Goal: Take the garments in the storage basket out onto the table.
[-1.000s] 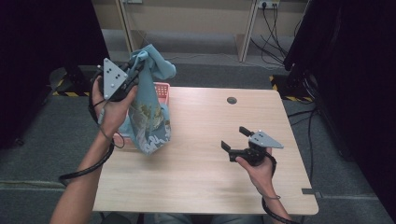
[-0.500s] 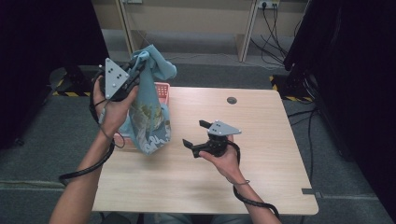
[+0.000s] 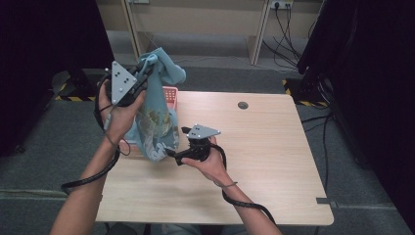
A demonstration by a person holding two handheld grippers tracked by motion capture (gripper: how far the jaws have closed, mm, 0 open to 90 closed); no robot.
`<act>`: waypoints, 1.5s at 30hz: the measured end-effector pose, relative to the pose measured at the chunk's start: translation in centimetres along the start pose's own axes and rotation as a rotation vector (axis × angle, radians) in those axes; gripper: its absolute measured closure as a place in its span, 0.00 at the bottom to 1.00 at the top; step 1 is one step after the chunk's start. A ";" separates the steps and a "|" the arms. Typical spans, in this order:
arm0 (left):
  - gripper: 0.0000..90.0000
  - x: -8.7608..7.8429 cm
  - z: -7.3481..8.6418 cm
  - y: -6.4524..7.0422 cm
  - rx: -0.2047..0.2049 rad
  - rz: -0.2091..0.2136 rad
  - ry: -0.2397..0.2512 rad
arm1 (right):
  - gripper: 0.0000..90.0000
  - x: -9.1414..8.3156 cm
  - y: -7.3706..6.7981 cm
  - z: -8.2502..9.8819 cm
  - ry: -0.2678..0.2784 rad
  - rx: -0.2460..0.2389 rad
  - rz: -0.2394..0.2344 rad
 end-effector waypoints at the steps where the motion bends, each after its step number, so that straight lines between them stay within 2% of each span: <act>1: 0.88 0.0 0.0 0.0 0.000 0.000 0.000 | 0.02 0.4 0.1 0.1 -0.004 0.004 0.001; 5: 0.88 0.0 -0.1 0.1 0.001 0.001 0.001 | 0.07 1.8 0.0 0.5 -0.027 0.012 -0.005; 9: 0.88 0.1 -0.2 0.3 0.004 0.008 0.006 | 0.21 3.2 -0.2 1.1 -0.052 0.016 -0.017; 13: 0.88 0.1 -0.2 0.6 0.007 0.016 0.009 | 0.54 4.0 -0.2 1.5 -0.062 0.010 -0.009; 16: 0.88 0.0 -0.2 0.8 0.009 0.019 0.012 | 0.79 4.4 -0.1 1.7 -0.073 -0.002 0.033; 19: 0.87 -0.3 -0.4 0.8 0.008 0.012 0.030 | 0.90 4.3 -0.1 1.5 -0.063 0.034 0.061; 24: 0.87 -0.9 -0.7 0.5 0.007 -0.008 0.055 | 0.93 3.8 -0.2 0.7 -0.035 0.049 0.095; 29: 0.87 -1.5 -1.2 0.3 0.003 -0.027 0.095 | 0.93 2.4 0.2 -0.7 0.049 0.060 0.149; 34: 0.87 -1.9 -2.0 0.5 0.007 -0.028 0.131 | 0.93 0.7 1.2 -2.5 0.138 0.084 0.206; 40: 0.87 -2.4 -2.5 0.8 0.007 -0.030 0.164 | 0.93 -1.4 2.4 -4.5 0.218 0.117 0.256; 45: 0.87 -2.8 -2.7 0.9 0.009 -0.035 0.177 | 0.93 -3.3 3.2 -6.1 0.282 0.124 0.293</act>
Point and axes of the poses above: each handheld gripper's, and its own axes: x roughly forward along the jaws, z roughly out of its underside, y roughly to its right, the point moved 1 cm from there along x, roughly forward along the jaws, and after that the axes turned 13 degrees about x, right-handed, at the moved point
